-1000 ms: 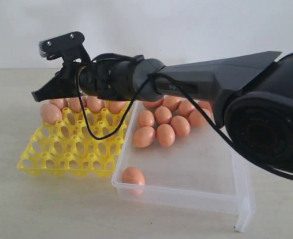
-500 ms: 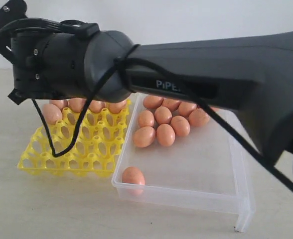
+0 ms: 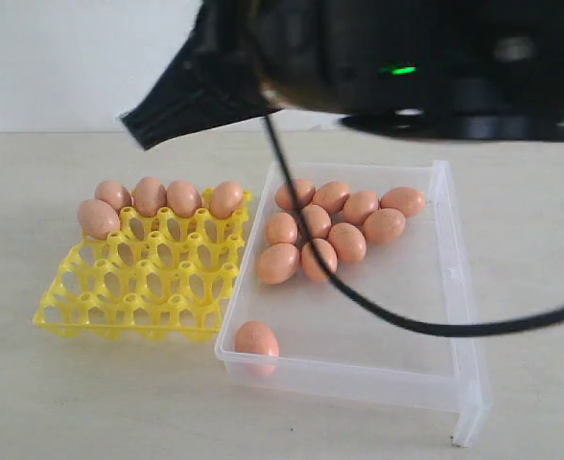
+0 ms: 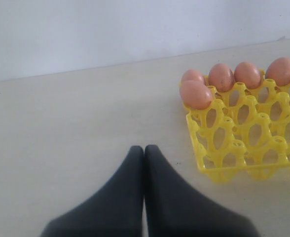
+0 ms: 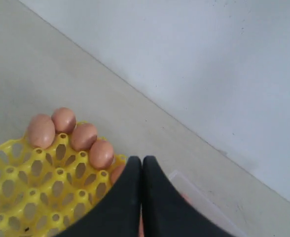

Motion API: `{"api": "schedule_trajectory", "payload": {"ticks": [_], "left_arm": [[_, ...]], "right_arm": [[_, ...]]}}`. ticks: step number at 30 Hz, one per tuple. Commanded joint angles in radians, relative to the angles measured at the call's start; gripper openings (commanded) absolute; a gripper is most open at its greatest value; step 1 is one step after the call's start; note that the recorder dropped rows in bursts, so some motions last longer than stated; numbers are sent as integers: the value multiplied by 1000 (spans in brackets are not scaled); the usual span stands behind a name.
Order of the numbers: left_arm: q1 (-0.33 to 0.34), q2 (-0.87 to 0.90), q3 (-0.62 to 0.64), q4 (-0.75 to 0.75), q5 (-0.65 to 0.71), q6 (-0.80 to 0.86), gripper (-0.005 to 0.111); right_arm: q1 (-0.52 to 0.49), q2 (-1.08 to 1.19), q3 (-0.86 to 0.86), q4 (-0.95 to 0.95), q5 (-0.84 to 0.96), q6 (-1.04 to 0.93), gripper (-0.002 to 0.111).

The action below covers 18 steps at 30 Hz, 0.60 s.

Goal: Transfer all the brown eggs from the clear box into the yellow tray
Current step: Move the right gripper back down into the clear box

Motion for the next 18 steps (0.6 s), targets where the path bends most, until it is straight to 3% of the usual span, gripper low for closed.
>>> {"api": "schedule_trajectory", "payload": {"ticks": [1, 5, 9, 12, 16, 17, 18], "left_arm": [[2, -2, 3, -3, -14, -10, -4], [2, -2, 3, -3, -14, -10, -4], [2, -2, 3, -3, -14, -10, -4], [2, -2, 3, -3, -14, -10, -4], [2, -2, 3, -3, -14, -10, -4], [2, -2, 3, -3, -14, -10, -4], [2, -2, 3, -3, -14, -10, -4]], "right_arm": [[-86, -195, 139, 244, -8, -59, 0], [-210, -247, 160, 802, 51, -538, 0], [-367, -207, 160, 1330, 270, -998, 0], [-454, -115, 160, 1486, 385, -1135, 0], [-491, 36, 158, 1603, 305, -1205, 1], [-491, 71, 149, 1641, 287, -1239, 6], [-491, 122, 122, 1705, 285, -1298, 17]]}}
